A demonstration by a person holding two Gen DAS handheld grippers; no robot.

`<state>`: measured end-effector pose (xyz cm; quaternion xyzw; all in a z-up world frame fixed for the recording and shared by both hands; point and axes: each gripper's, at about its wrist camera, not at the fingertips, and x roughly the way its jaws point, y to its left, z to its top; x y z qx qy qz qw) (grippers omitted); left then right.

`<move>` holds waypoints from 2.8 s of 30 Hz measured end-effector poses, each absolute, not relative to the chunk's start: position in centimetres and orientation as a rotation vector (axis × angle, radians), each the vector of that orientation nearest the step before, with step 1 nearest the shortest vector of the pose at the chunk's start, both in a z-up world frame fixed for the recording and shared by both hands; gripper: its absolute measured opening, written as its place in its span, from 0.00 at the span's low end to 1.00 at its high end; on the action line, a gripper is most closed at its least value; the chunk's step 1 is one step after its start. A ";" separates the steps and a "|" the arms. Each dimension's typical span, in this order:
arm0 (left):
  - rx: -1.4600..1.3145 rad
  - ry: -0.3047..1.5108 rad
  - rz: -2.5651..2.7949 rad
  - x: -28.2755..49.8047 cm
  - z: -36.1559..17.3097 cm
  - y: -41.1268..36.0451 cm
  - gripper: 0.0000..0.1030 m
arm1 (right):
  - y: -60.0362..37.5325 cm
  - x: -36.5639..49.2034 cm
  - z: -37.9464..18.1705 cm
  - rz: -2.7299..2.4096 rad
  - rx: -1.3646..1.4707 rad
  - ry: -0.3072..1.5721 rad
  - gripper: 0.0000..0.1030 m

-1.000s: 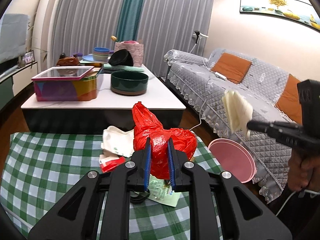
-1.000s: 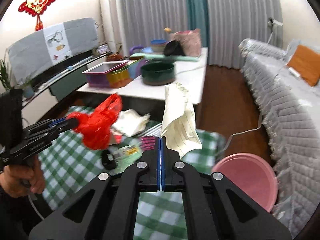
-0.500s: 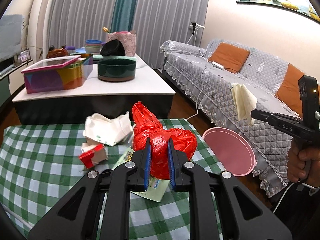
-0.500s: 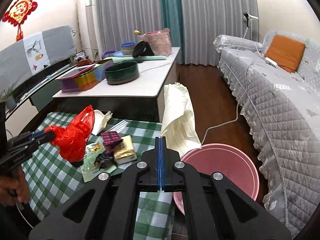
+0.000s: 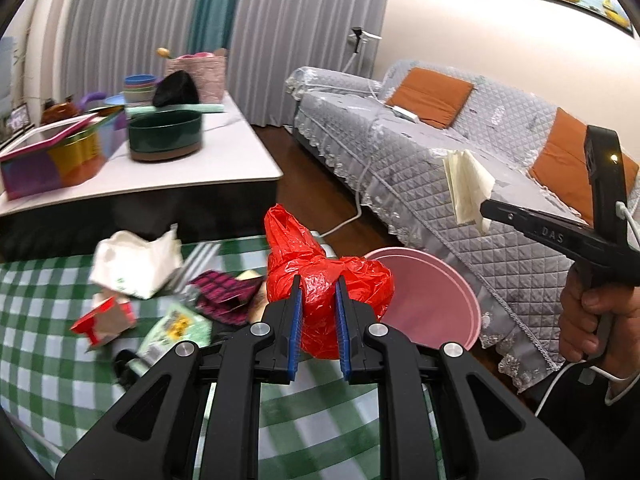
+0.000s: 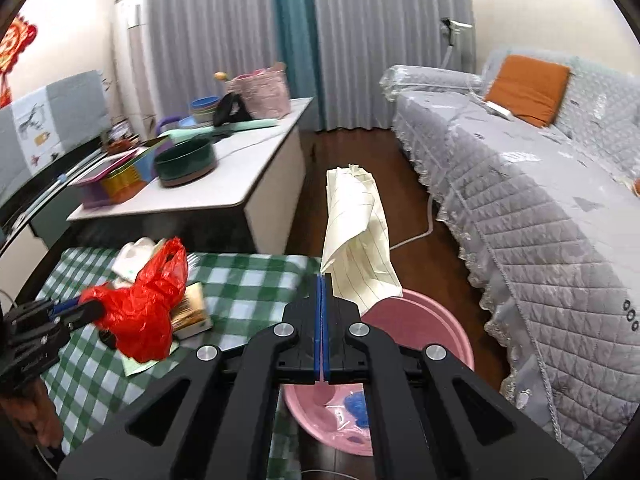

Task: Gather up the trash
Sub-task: 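Carry the red bag with the left gripper while the right gripper carries the white paper over the bucket, then open both grippers to drop the red bag and white paper into the bucket, then move both grippers back over the table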

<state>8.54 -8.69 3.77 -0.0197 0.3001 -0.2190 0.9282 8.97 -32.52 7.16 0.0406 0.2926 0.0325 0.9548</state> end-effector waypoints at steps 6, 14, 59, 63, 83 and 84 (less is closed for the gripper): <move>-0.024 0.613 -0.509 9.8 3.9 -12.7 0.14 | -36.3 9.5 7.3 -0.005 0.141 0.587 0.00; -0.006 0.633 -0.577 11.6 3.3 -17.0 0.14 | -37.5 10.3 6.4 -0.026 0.142 0.610 0.00; 0.011 0.760 -0.638 14.7 -0.6 -23.5 0.36 | -39.5 11.6 4.1 -0.074 0.155 0.674 0.26; -0.004 0.772 -0.620 14.3 -0.8 -22.6 0.36 | -39.5 11.6 4.1 -0.085 0.163 0.669 0.37; -0.003 0.722 -0.420 7.8 3.5 -5.7 0.25 | -29.9 9.7 7.1 0.143 0.170 0.582 0.18; -0.007 0.727 -0.392 7.8 3.6 -4.4 0.25 | -29.2 9.5 7.2 0.158 0.164 0.577 0.18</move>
